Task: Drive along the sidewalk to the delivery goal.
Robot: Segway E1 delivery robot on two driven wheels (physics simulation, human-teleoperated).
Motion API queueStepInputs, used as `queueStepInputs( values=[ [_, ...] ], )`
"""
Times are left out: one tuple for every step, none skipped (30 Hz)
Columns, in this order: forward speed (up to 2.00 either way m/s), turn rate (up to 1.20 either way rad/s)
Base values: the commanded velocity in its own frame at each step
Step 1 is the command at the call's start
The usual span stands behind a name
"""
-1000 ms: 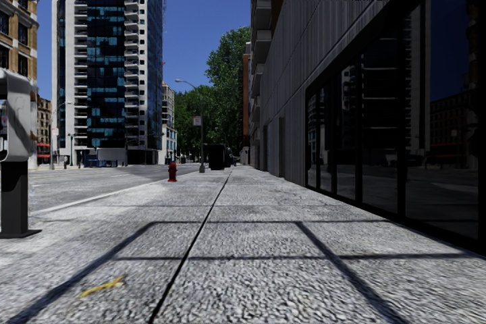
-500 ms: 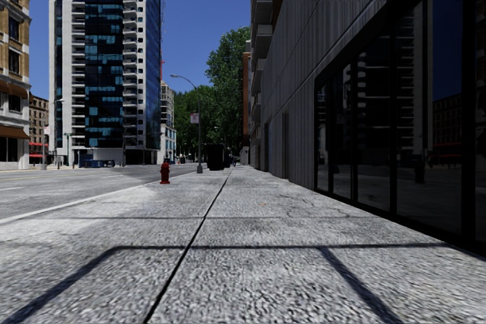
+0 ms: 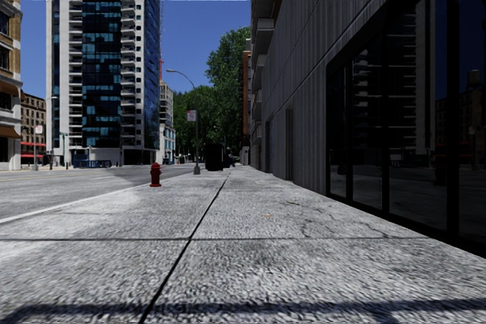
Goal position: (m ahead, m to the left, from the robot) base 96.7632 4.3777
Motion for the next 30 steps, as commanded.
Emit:
queueStepInputs(
  values=[
    [2.00, 0.00],
    [2.00, 0.00],
    [2.00, 0.00],
    [2.00, 0.00],
    [2.00, 0.00],
    [2.00, 0.00],
    [2.00, 0.00],
    [2.00, 0.00],
    [2.00, 0.00],
    [2.00, 0.00],
    [2.00, 0.00],
    [2.00, 0.00],
    [2.00, 0.00],
    [2.00, 0.00],
    [2.00, 0.00],
    [2.00, 0.00],
    [2.00, 0.00],
    [2.00, 0.00],
    [2.00, 0.00],
    [2.00, 0.00],
    [2.00, 0.00],
    [2.00, 0.00],
    [2.00, 0.00],
    [2.00, 0.00],
    [2.00, 0.00],
    [2.00, 0.00],
    [2.00, 0.00],
    [2.00, 0.00],
    [2.00, 0.00],
    [2.00, 0.00]
  ],
)
